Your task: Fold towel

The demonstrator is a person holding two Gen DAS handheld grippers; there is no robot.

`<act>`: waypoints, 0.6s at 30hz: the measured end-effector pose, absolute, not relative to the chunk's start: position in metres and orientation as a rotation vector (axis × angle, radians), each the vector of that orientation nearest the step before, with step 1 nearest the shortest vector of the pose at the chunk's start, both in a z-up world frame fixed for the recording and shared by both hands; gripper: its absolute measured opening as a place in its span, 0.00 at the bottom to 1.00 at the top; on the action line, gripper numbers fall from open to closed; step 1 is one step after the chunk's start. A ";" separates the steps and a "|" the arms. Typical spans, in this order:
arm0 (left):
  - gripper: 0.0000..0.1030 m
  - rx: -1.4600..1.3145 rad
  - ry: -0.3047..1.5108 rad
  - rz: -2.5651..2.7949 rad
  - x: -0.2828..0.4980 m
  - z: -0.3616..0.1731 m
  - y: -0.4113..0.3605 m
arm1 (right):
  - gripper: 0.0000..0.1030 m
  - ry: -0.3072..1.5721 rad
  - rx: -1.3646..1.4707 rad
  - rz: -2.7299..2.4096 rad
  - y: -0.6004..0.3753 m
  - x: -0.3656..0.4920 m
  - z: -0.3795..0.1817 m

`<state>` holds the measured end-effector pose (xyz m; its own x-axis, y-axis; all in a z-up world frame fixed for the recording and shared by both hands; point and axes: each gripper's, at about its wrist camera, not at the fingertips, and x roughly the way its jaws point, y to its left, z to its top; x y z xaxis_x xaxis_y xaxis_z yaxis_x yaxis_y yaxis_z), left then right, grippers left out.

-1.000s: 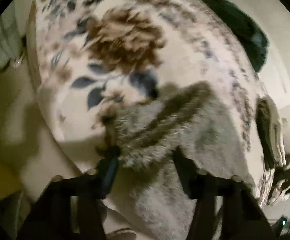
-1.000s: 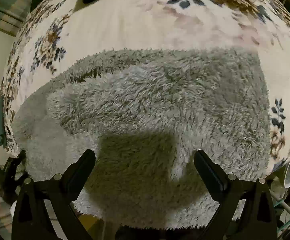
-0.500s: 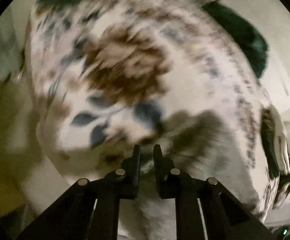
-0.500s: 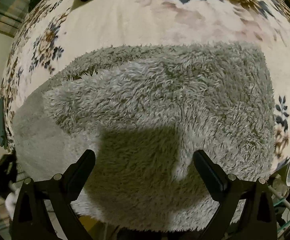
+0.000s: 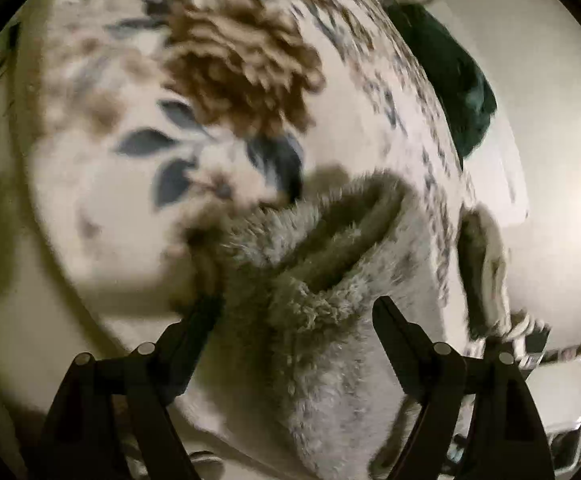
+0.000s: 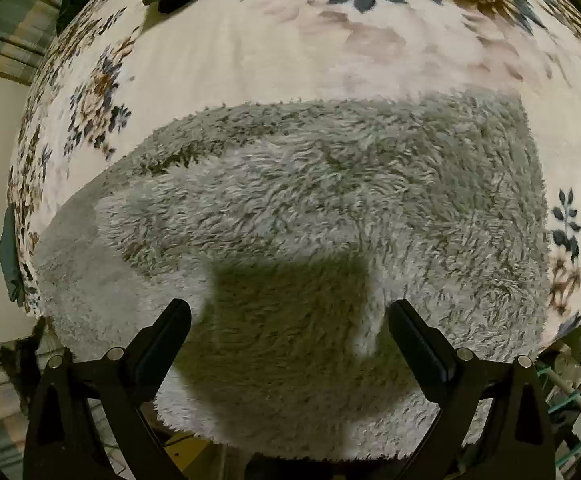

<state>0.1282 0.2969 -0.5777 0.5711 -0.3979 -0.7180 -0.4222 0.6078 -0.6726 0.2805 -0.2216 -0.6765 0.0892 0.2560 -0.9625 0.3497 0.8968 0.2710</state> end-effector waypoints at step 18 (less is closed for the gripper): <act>0.19 -0.676 0.781 -0.031 0.146 -0.481 0.217 | 0.98 1.430 0.538 -0.081 -0.250 0.259 -0.659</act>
